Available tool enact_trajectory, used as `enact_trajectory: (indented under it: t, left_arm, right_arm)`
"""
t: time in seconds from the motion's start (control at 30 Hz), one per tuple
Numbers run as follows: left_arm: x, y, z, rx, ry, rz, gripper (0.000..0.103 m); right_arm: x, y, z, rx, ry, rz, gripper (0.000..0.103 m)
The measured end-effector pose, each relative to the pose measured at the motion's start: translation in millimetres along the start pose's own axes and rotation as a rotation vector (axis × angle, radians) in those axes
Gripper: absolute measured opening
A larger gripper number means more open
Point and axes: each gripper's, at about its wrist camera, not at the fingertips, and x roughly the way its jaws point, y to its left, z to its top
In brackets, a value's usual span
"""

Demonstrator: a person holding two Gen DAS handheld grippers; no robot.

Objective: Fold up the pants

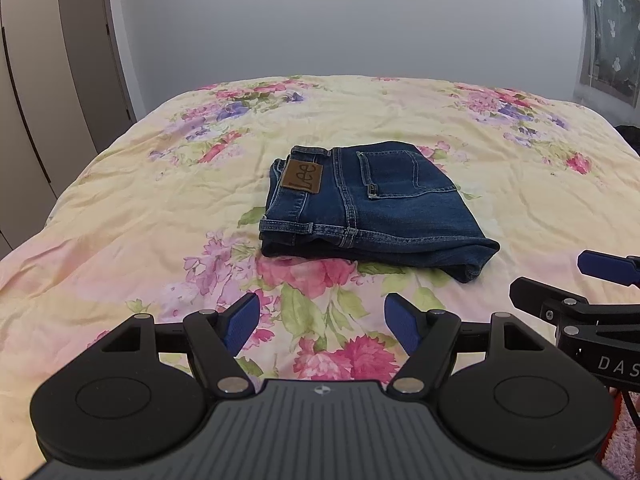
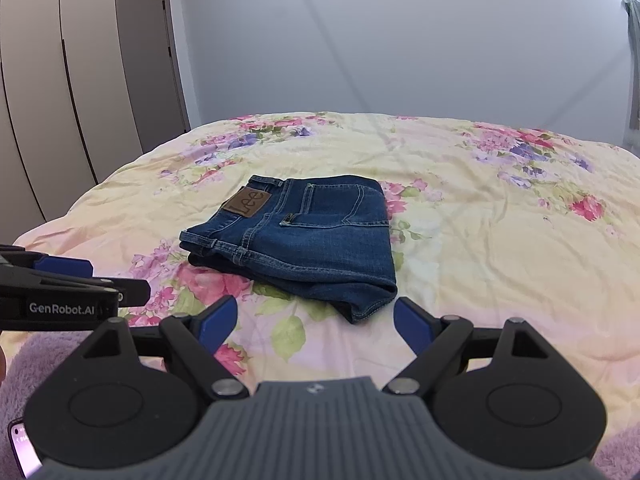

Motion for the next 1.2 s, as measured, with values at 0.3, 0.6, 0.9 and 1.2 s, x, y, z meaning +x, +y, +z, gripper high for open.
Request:
enact_trajectory:
  t: [0.3,0.6,0.9,1.2]
  left_arm:
    - [-2.1,-3.1,0.0,-0.003,0.001,-0.006,0.084]
    - [-3.3,-2.5,0.9,-0.009,0.004,-0.018,0.084]
    - [-3.6,-2.4,0.0,-0.01,0.006,-0.018,0.084]
    - [-3.6,-3.9,-2.5,-0.009,0.008,-0.016,0.084]
  right_arm:
    - [-1.2,0.9,0.6,-0.002,-0.003,0.0,0.082]
    - [-1.3,1.9,0.8,-0.003,-0.002,-0.002,0.082]
    - [-2.3,1.8,0.6,-0.001,0.001,-0.001,0.082]
    - [-3.0,1.6,0.5,-0.001,0.001,-0.001,0.082]
